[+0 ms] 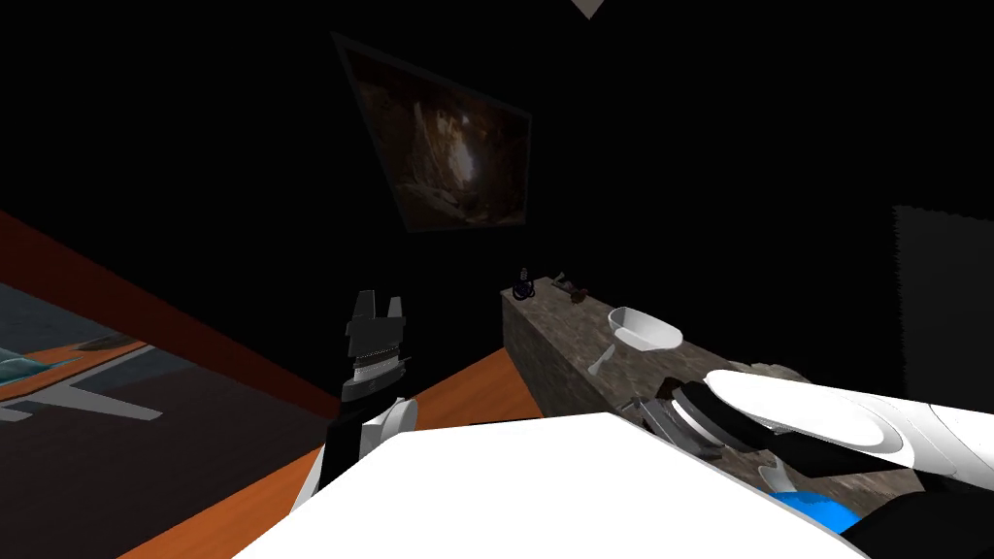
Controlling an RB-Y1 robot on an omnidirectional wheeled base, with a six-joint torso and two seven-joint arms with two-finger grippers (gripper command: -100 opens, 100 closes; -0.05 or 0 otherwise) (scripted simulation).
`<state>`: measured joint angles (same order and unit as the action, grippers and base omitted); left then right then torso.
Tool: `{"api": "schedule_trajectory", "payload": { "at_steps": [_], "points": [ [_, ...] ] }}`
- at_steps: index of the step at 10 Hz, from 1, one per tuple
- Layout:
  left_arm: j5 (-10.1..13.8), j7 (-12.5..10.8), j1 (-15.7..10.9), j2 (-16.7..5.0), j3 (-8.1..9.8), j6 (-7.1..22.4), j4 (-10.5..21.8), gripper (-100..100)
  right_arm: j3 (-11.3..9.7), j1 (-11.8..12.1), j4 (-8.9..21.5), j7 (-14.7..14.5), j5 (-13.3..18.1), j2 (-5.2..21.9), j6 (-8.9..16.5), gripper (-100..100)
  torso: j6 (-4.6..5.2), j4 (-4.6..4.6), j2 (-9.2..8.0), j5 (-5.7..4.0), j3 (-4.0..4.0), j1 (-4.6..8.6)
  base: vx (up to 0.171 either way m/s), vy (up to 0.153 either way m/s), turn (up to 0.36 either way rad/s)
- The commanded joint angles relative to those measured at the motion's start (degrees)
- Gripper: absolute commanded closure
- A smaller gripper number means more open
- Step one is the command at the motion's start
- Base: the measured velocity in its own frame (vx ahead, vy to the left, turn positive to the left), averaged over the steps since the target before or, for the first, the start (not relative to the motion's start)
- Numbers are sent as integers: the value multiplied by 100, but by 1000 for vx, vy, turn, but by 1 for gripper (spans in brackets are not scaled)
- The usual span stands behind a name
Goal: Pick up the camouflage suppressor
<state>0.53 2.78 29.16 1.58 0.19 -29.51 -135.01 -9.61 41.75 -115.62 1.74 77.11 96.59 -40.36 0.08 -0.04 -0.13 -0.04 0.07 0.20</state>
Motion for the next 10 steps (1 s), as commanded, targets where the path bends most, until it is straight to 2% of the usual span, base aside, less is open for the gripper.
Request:
{"api": "schedule_trajectory", "payload": {
  "at_steps": [1, 2, 3, 4, 5, 8, 10],
  "points": [
    [0, 0, 0, 0, 0, 0, 0, 0, -83, -114, 1, 133, 227, 93, 25, -100, 0, 0, 0, 0, 0, 0, -35, -50, 131],
    [0, 0, 1, 0, 0, 0, 0, 0, -75, -37, 53, 188, 412, 304, 114, -100, 4, -1, 0, -2, 0, -2, -38, -48, 204],
    [0, 0, 0, 0, 0, 0, 0, 0, -75, -37, 53, 188, 443, 304, 114, -100, 0, 0, 0, -1, 0, -2, -23, -50, 115],
    [0, 0, 1, 0, 0, 0, 0, 0, -67, 37, 101, 240, 639, 494, 202, -100, 5, 0, 4, -1, -1, -2, -34, -68, 202],
    [0, 0, 0, 0, 0, 0, 0, 0, -67, 37, 101, 240, 639, 494, 202, -100, 0, 0, 3, -2, -1, 4, -31, -57, 100],
    [0, 0, 0, 0, 0, 0, 0, 0, -42, 225, 217, 373, 1105, 930, 433, -100, 2, 0, 1, -3, 0, 9, -42, -77, 222],
    [0, 0, 1, 0, 1, 0, 0, 0, -30, 311, 266, 433, 1299, 1102, 538, -100, 5, -2, -6, -6, 4, 19, -67, -99, 136]
  ]
}}
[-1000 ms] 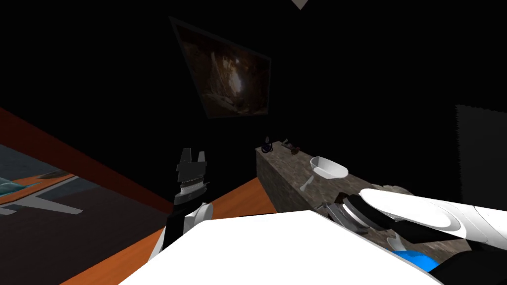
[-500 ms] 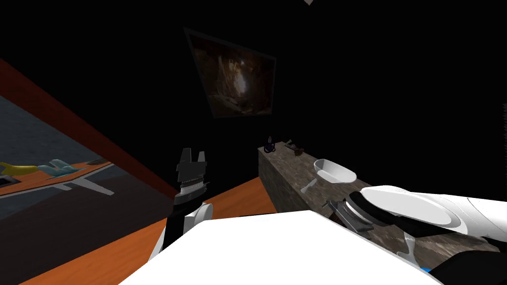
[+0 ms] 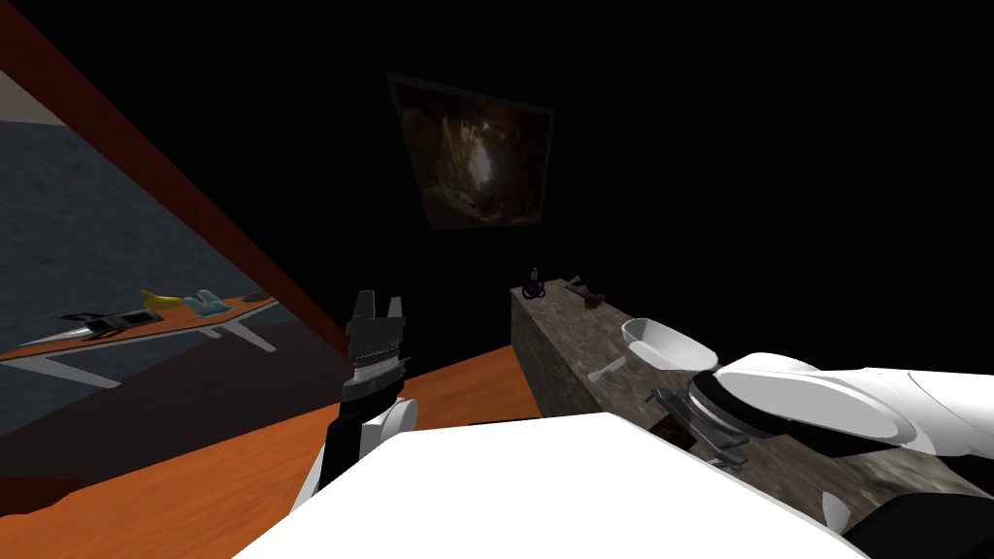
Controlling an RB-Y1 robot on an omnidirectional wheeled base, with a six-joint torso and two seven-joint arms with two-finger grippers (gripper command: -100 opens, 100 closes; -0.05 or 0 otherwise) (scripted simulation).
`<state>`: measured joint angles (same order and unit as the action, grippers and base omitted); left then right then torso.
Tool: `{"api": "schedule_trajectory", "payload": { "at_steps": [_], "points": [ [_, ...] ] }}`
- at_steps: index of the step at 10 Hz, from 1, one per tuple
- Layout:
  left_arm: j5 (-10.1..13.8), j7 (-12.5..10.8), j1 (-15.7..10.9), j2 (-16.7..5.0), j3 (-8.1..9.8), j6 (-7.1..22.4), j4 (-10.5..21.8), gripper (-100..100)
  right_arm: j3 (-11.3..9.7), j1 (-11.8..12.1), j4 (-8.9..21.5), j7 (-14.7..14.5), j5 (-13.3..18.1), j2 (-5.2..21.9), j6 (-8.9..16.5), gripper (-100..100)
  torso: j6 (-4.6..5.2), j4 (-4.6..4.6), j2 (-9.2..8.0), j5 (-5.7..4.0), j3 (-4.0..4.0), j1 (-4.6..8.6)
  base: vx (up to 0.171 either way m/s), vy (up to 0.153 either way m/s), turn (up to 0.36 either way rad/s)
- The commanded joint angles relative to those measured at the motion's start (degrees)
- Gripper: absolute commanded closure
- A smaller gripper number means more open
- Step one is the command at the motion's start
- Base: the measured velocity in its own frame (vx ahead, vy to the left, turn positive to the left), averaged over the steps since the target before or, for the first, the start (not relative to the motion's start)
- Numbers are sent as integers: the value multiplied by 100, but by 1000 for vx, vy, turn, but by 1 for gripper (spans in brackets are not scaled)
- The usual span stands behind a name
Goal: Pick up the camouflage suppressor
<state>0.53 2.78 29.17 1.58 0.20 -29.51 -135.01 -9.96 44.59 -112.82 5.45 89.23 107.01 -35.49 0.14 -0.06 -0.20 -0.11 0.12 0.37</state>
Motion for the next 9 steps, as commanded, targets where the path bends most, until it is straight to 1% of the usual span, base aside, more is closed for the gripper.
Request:
{"api": "schedule_trajectory", "payload": {
  "at_steps": [1, 2, 3, 4, 5, 6, 8, 9],
  "points": [
    [0, 0, 0, 0, 0, 0, 0, 0, 10, 67, 7, 88, 170, 131, 99, -100, 0, 0, 0, 0, 0, 0, -46, -72, 118],
    [0, 0, 0, 0, 0, 0, 0, 0, 7, 80, -3, 41, 72, 129, 105, -100, -1, 1, 5, 1, -3, -7, -19, -32, 28],
    [0, 0, 1, 0, 0, 0, 0, 0, 8, 87, -3, 53, 81, 142, 129, 0, 2, 2, 12, 3, -7, -21, -4, -7, -5],
    [0, 0, 1, 1, 0, 0, 0, 0, -77, 134, 107, -19, 152, -19, 195, -100, 1, 4, 18, 6, -10, -31, 8, 12, 99],
    [0, 0, 1, 1, -1, 0, 0, 0, -134, 167, 180, -66, 200, -125, 240, -100, 0, 5, 23, 8, -13, -38, 17, 24, 130],
    [0, 0, 1, 1, -1, 0, 0, 0, -134, 167, 180, -66, 200, -125, 240, -100, -1, 7, 28, 10, -16, -44, 15, 20, 27],
    [0, 0, 1, 1, -1, 0, 0, 0, -248, 231, 327, -160, 295, -337, 330, -100, 1, 6, 27, 9, -16, -44, 14, 21, 66],
    [0, 0, 1, 1, -1, 0, 0, 0, -215, 236, 275, -123, 259, -253, 326, -100, 0, 7, 28, 10, -16, -44, 8, 7, 13]
  ]
}}
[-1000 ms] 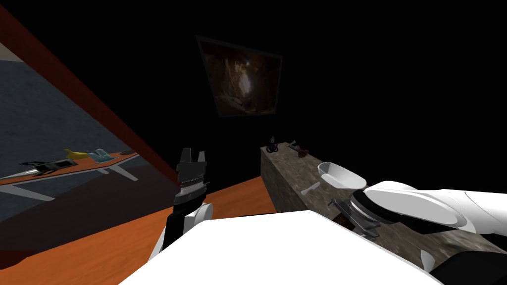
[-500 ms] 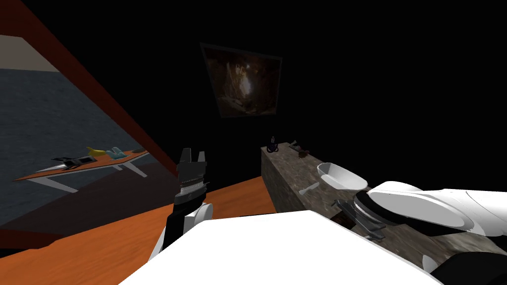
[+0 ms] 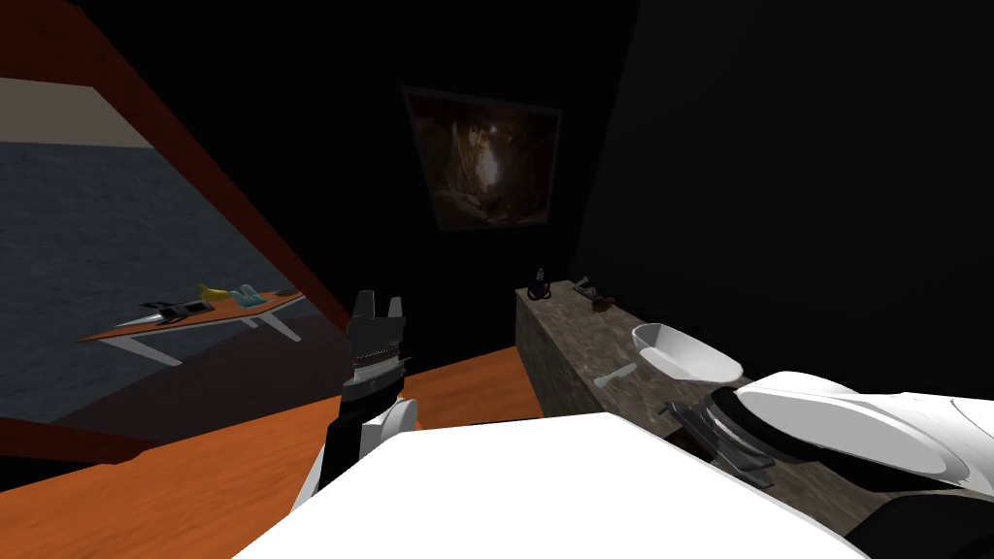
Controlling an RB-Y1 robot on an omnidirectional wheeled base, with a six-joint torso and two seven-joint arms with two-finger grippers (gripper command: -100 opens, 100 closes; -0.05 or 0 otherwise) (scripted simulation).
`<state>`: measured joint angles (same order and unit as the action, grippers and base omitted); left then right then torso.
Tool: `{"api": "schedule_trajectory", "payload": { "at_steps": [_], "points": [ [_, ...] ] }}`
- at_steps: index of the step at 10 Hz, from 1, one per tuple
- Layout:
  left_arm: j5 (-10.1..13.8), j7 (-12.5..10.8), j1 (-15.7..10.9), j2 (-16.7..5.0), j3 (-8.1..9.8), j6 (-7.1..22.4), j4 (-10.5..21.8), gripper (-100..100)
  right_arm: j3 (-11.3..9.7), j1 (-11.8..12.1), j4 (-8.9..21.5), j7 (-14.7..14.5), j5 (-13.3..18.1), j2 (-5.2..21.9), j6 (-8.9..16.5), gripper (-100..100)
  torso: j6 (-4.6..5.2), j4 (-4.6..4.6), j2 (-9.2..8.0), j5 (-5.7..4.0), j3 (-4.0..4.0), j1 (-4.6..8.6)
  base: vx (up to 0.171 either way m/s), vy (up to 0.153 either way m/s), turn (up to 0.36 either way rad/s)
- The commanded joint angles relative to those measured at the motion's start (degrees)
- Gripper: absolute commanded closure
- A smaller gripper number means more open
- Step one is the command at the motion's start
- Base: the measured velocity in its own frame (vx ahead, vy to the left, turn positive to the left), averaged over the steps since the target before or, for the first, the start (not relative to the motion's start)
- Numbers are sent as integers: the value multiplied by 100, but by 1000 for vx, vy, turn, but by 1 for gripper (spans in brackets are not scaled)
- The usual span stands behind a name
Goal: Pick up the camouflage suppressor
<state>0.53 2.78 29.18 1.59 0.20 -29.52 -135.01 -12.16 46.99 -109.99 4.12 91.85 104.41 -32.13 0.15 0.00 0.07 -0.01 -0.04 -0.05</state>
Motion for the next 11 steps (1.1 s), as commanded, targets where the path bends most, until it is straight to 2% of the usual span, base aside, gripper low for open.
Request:
{"api": "schedule_trajectory", "payload": {
  "at_steps": [1, 5, 6, 7, 9, 10, 11],
  "points": [
    [0, 0, 0, 0, 0, 0, 0, 0, 0, 0, 0, 0, 0, 0, 0, 100, 0, 0, 0, 0, 0, 0, 0, 0, 0],
    [0, 0, 0, 0, 0, 0, 0, 0, -1, 1, -3, -6, 3, 4, -5, 100, 2, -2, -2, -2, 2, 5, 0, 0, 0],
    [0, 0, 0, 0, 0, 0, 0, 0, 0, 0, -2, -5, 3, 4, -5, 0, 2, -2, -2, -3, 2, 5, 0, 0, 0],
    [0, 0, 0, 0, 0, 0, 0, 0, 115, -89, -139, 91, -86, 188, -119, 100, 2, -2, -3, -3, 2, 5, -11, -20, -162],
    [0, 0, 0, 0, 0, 0, 0, 0, 228, -154, -286, 185, -181, 400, -210, 100, 8, -4, -12, -1, 8, 12, -27, -33, -117],
    [0, 0, 0, 0, 0, 0, 0, 0, 190, -140, -253, 176, -126, 332, -180, 100, 6, -4, -15, -1, 9, 12, -13, -11, -12],
    [0, 0, 0, 0, 0, 0, 0, 0, 198, -143, -264, 195, -132, 344, -189, 0, 5, -3, -12, -2, 7, 8, 0, 0, 0]
  ]
}}
